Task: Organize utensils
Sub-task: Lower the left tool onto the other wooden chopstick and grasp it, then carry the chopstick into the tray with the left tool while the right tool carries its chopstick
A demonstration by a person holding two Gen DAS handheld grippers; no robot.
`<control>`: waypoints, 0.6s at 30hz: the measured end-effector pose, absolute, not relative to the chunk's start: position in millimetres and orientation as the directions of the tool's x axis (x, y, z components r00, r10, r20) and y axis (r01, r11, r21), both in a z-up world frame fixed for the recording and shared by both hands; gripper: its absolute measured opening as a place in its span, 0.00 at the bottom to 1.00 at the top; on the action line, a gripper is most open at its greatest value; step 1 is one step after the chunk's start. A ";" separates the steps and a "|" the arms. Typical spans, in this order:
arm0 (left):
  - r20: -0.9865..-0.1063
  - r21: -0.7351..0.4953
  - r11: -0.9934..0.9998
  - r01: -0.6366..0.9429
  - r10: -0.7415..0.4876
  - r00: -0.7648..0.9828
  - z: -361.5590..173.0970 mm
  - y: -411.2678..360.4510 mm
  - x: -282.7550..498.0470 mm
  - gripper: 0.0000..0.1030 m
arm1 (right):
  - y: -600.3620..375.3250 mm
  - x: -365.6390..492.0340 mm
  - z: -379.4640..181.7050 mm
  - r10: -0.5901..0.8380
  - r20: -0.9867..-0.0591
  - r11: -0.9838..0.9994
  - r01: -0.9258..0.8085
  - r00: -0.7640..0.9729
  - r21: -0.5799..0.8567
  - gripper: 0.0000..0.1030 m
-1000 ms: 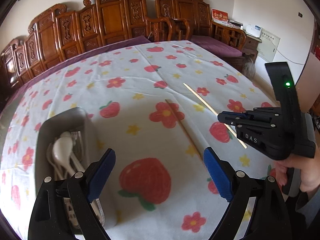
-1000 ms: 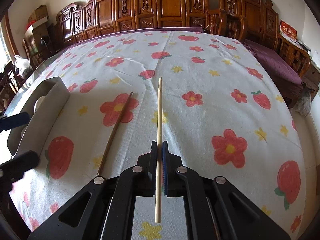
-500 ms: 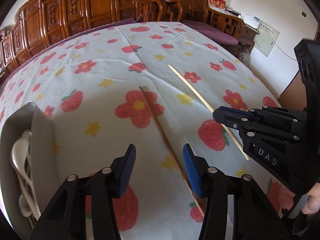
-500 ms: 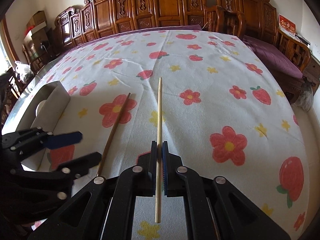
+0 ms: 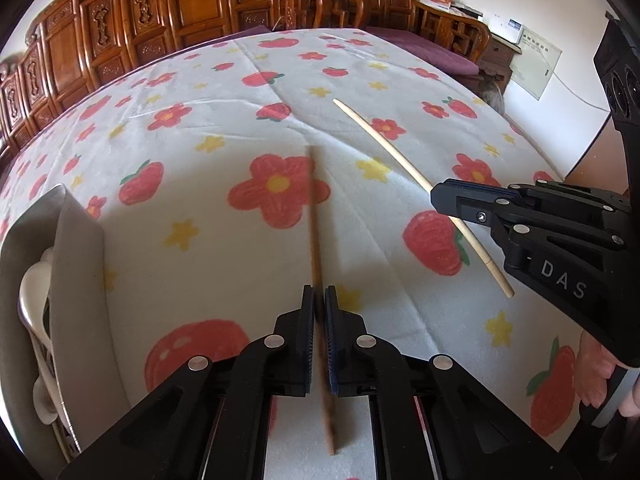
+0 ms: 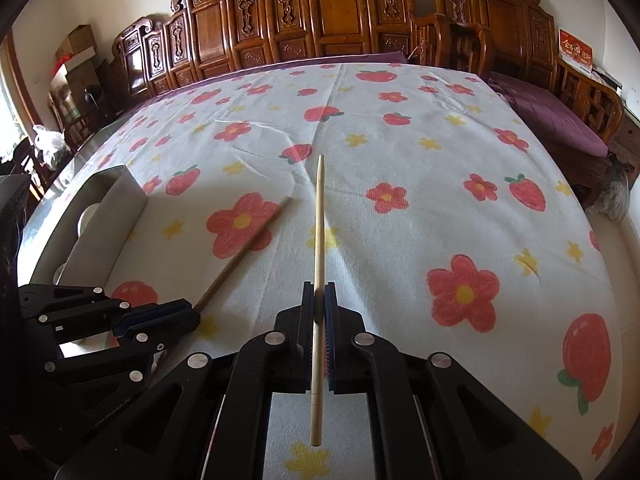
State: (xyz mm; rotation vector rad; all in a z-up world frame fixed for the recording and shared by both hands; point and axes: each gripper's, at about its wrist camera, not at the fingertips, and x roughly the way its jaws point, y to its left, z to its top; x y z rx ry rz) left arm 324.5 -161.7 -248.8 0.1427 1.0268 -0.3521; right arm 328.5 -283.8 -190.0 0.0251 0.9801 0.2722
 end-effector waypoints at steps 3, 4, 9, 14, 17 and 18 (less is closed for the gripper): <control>-0.856 -0.049 0.940 0.339 -0.214 0.470 -246.4 -154.6 322.9 0.04 | -278.3 327.0 -187.9 0.247 -0.813 0.962 -0.235 0.528 0.140 0.06; -0.855 -0.050 0.941 0.335 -0.214 0.474 -245.1 -152.4 321.8 0.04 | -276.8 326.6 -187.1 0.252 -0.810 0.960 -0.239 0.529 0.143 0.06; -0.842 -0.044 0.946 0.320 -0.208 0.498 -233.0 -139.7 315.6 0.04 | -269.2 324.2 -181.4 0.269 -0.799 0.955 -0.258 0.537 0.148 0.06; -0.823 -0.050 0.952 0.303 -0.211 0.528 -215.2 -123.0 304.8 0.04 | -259.6 321.5 -175.9 0.299 -0.788 0.944 -0.285 0.538 0.164 0.06; -0.810 -0.052 0.955 0.292 -0.211 0.546 -205.3 -110.9 295.4 0.04 | -252.2 319.7 -172.5 0.312 -0.781 0.939 -0.304 0.541 0.164 0.06; -0.807 -0.051 0.956 0.289 -0.210 0.551 -202.2 -107.2 292.4 0.04 | -249.8 319.1 -171.0 0.317 -0.779 0.936 -0.310 0.541 0.165 0.06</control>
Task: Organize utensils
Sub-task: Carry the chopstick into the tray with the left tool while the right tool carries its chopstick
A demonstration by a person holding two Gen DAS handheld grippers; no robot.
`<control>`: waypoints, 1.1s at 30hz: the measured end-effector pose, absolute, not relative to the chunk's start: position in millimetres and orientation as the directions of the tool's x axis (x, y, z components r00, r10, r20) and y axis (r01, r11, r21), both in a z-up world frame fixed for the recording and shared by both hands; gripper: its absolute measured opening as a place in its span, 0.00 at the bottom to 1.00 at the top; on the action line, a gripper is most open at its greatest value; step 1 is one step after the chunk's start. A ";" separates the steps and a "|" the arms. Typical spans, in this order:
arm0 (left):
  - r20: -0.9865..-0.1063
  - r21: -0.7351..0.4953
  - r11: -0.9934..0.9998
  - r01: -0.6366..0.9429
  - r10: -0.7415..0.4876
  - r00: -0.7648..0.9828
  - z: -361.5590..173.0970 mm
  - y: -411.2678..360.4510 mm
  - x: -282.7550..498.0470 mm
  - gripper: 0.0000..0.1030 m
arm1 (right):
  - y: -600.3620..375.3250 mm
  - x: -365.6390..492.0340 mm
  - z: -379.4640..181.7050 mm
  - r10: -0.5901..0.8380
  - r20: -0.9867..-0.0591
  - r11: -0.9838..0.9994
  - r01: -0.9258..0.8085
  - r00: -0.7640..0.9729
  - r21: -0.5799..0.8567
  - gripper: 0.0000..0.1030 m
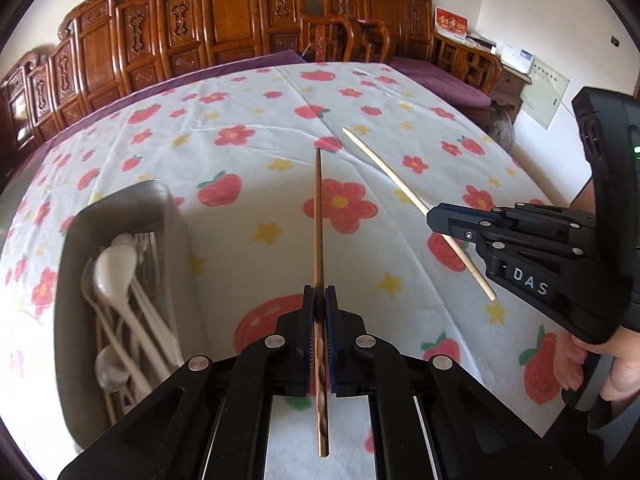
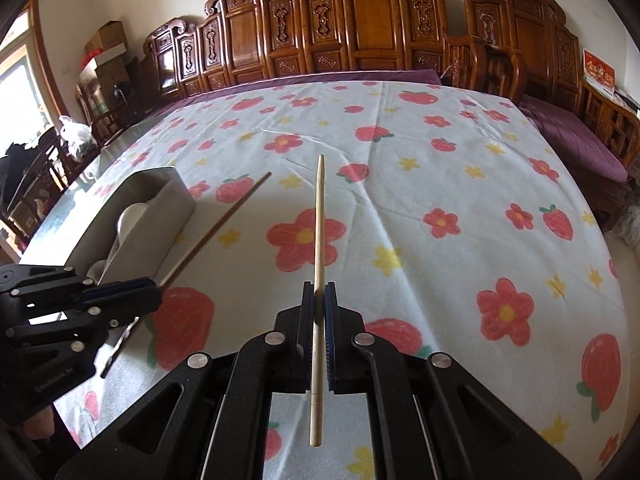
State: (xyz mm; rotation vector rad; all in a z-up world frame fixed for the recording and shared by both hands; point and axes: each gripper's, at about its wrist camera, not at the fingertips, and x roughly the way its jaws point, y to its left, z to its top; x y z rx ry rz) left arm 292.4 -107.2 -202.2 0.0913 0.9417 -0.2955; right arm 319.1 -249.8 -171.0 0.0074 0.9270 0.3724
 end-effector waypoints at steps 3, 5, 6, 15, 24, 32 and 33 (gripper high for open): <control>-0.798 -0.046 0.959 0.279 -0.203 0.567 -192.6 -96.7 283.9 0.04 | -245.5 317.6 -167.3 0.326 -0.773 0.932 -0.322 0.544 0.166 0.06; -0.791 -0.046 0.961 0.272 -0.201 0.578 -185.2 -90.2 279.7 0.04 | -242.8 316.3 -165.1 0.336 -0.769 0.928 -0.329 0.544 0.173 0.06; -0.786 -0.045 0.962 0.269 -0.201 0.585 -180.9 -86.5 277.2 0.04 | -241.4 315.5 -164.3 0.340 -0.767 0.927 -0.332 0.544 0.175 0.06; -0.756 -0.038 0.972 0.232 -0.180 0.630 -157.4 -61.2 266.2 0.04 | -218.1 304.1 -150.9 0.374 -0.746 0.906 -0.389 0.550 0.167 0.06; -0.747 -0.026 0.983 0.184 -0.141 0.650 -148.9 -33.7 263.6 0.04 | -190.7 292.4 -141.0 0.415 -0.730 0.875 -0.458 0.543 0.157 0.06; -0.753 -0.016 0.993 0.115 -0.088 0.652 -155.4 -3.0 274.1 0.04 | -187.7 292.7 -142.4 0.415 -0.734 0.874 -0.461 0.538 0.157 0.06; -0.755 -0.014 0.994 0.110 -0.083 0.651 -157.0 0.3 276.1 0.04 | -187.7 292.6 -142.9 0.416 -0.734 0.873 -0.461 0.537 0.157 0.06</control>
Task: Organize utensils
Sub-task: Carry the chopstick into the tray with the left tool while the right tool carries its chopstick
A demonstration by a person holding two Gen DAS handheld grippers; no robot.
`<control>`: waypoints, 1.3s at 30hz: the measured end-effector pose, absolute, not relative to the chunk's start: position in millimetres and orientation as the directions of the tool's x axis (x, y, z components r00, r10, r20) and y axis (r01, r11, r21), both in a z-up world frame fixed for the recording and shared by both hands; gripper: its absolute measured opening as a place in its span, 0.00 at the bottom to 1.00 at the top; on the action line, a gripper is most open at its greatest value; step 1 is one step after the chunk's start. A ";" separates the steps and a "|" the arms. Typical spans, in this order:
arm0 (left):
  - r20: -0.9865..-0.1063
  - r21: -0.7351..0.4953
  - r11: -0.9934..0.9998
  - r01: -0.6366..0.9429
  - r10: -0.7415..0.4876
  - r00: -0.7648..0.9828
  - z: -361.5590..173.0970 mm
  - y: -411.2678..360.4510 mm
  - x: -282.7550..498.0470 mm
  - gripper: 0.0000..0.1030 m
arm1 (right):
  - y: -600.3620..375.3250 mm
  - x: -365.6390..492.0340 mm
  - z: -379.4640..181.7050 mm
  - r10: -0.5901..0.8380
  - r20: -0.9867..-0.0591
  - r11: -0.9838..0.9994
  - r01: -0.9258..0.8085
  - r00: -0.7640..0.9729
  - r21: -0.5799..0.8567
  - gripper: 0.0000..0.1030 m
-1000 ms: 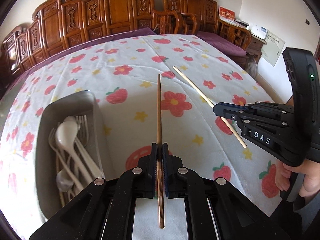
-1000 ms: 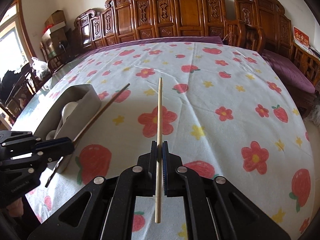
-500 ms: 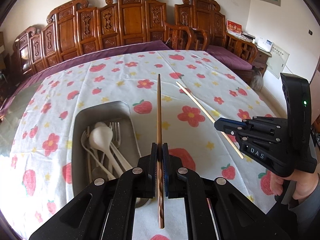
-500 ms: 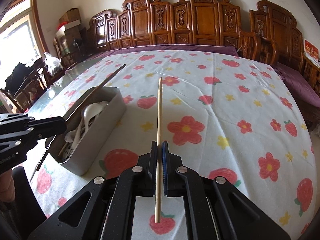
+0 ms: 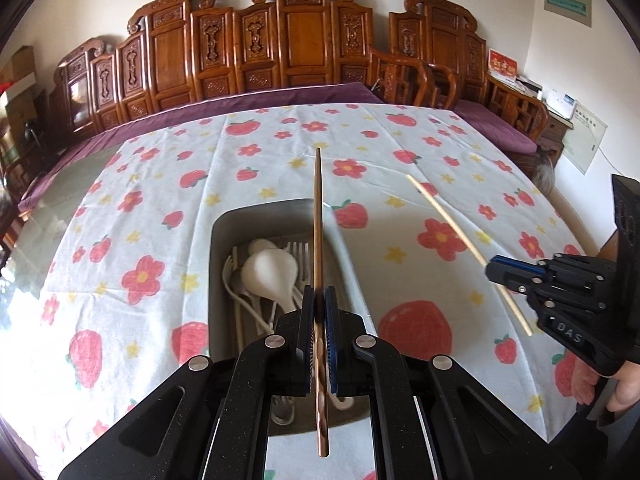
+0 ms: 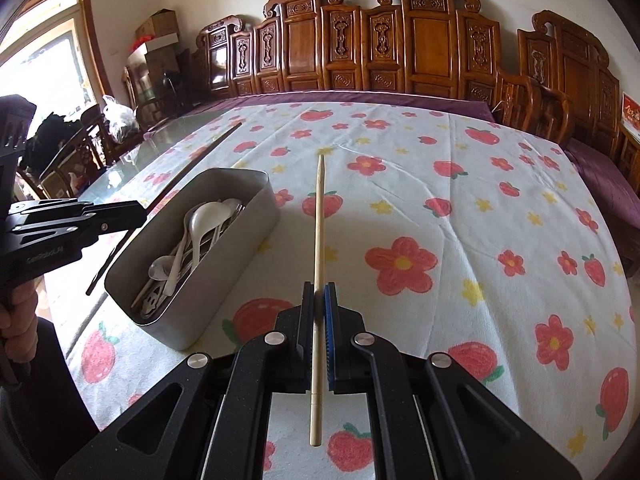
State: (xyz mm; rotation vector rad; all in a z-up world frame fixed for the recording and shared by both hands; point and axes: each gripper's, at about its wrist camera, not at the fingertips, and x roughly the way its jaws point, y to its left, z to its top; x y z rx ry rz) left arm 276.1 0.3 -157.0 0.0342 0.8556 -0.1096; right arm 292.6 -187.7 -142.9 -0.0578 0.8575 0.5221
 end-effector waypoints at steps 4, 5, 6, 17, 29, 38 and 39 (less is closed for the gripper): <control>-0.768 -0.007 0.995 0.095 -0.067 0.637 -167.9 10.6 284.2 0.04 | -186.9 293.0 -146.4 0.410 -0.740 0.874 -0.462 0.533 0.152 0.06; -0.773 -0.007 0.995 0.095 -0.065 0.631 -171.1 11.7 285.6 0.04 | -186.7 293.5 -147.6 0.409 -0.743 0.874 -0.462 0.530 0.151 0.06; -0.779 -0.006 0.995 0.096 -0.065 0.624 -174.8 13.1 287.4 0.04 | -186.0 293.4 -148.7 0.406 -0.746 0.874 -0.463 0.528 0.148 0.06; -0.817 -0.005 0.994 0.110 -0.068 0.573 -204.3 22.1 300.2 0.04 | -183.8 295.7 -156.8 0.400 -0.761 0.872 -0.467 0.511 0.144 0.06; -0.813 -0.042 0.991 0.129 -0.109 0.572 -213.0 22.6 294.8 0.04 | -175.5 289.9 -153.3 0.422 -0.754 0.860 -0.486 0.503 0.157 0.06; -0.774 -0.069 0.990 0.124 -0.131 0.620 -193.9 35.9 283.4 0.04 | -156.2 274.3 -147.6 0.429 -0.755 0.847 -0.512 0.496 0.145 0.06; -0.770 -0.070 0.990 0.122 -0.132 0.624 -191.5 37.5 282.7 0.04 | -153.7 272.7 -146.4 0.429 -0.755 0.844 -0.517 0.496 0.140 0.06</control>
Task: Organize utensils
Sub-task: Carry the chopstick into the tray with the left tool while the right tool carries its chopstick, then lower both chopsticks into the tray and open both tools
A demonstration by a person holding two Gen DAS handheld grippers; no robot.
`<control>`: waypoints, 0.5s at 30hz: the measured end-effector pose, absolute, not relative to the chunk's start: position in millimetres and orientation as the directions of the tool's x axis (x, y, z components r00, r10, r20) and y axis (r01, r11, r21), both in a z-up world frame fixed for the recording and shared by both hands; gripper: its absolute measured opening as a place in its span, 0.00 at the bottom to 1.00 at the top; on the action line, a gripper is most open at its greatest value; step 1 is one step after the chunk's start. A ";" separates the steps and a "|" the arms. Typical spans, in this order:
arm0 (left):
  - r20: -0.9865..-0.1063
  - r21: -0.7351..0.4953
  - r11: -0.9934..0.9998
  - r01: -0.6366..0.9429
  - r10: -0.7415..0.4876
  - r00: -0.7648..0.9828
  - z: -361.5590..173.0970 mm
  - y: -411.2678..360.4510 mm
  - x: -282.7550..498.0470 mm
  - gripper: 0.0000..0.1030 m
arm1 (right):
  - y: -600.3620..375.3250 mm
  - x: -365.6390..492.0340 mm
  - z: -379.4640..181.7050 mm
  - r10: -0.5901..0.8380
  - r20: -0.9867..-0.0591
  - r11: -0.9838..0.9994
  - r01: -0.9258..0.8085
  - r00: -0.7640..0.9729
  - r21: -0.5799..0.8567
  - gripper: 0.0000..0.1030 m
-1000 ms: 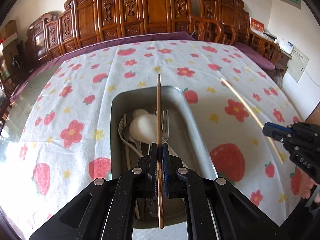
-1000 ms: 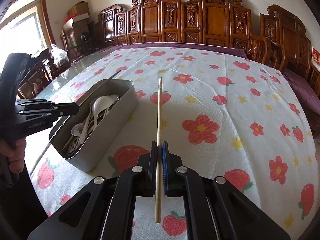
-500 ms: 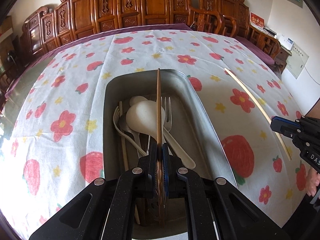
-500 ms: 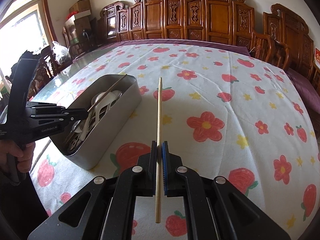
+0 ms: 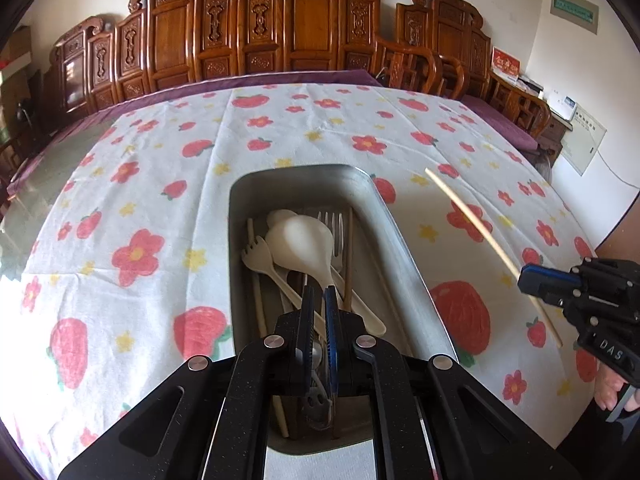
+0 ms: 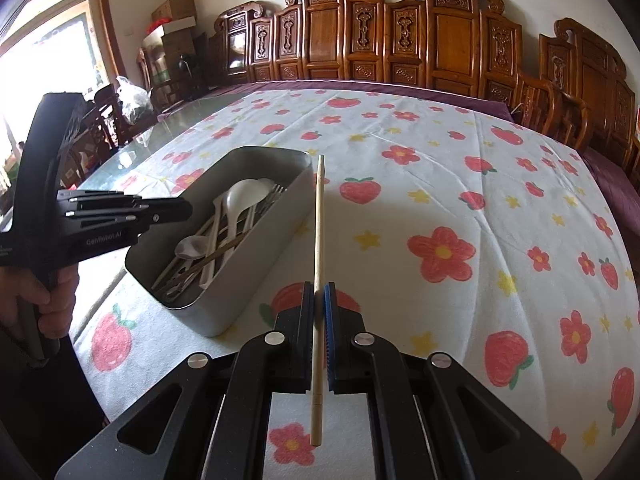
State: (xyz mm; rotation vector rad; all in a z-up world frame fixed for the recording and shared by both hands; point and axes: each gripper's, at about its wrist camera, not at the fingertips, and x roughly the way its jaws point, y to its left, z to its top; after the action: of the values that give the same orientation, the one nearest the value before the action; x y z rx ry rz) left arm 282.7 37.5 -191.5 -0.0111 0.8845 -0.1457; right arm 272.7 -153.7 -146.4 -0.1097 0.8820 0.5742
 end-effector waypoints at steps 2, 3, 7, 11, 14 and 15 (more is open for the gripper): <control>-0.760 -0.082 0.990 0.117 -0.138 0.635 -185.7 43.4 281.1 0.04 | -150.1 270.7 -142.8 0.430 -0.753 0.844 -0.518 0.498 0.139 0.06; -0.758 -0.086 0.990 0.115 -0.140 0.637 -184.3 45.4 280.9 0.04 | -149.1 269.5 -141.1 0.432 -0.752 0.843 -0.519 0.498 0.141 0.06; -0.744 -0.089 0.990 0.106 -0.137 0.654 -175.4 56.1 278.9 0.04 | -141.1 272.0 -134.1 0.438 -0.747 0.841 -0.520 0.500 0.146 0.06; -0.732 -0.085 0.992 0.092 -0.125 0.670 -167.9 67.3 276.9 0.04 | -127.4 275.1 -130.1 0.441 -0.749 0.837 -0.528 0.495 0.144 0.06; -0.723 -0.076 0.994 0.081 -0.111 0.682 -162.9 76.0 275.1 0.04 | -113.8 279.0 -127.9 0.457 -0.745 0.831 -0.532 0.485 0.163 0.06; -0.721 -0.069 0.995 0.078 -0.104 0.685 -161.6 78.3 274.9 0.04 | -108.9 279.7 -127.2 0.462 -0.743 0.829 -0.534 0.484 0.168 0.06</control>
State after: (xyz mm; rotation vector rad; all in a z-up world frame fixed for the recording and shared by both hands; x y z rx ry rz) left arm 274.9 78.3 -161.6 -0.0341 0.8101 -0.1018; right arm 279.7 -108.9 -127.2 -0.0900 0.8765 0.6073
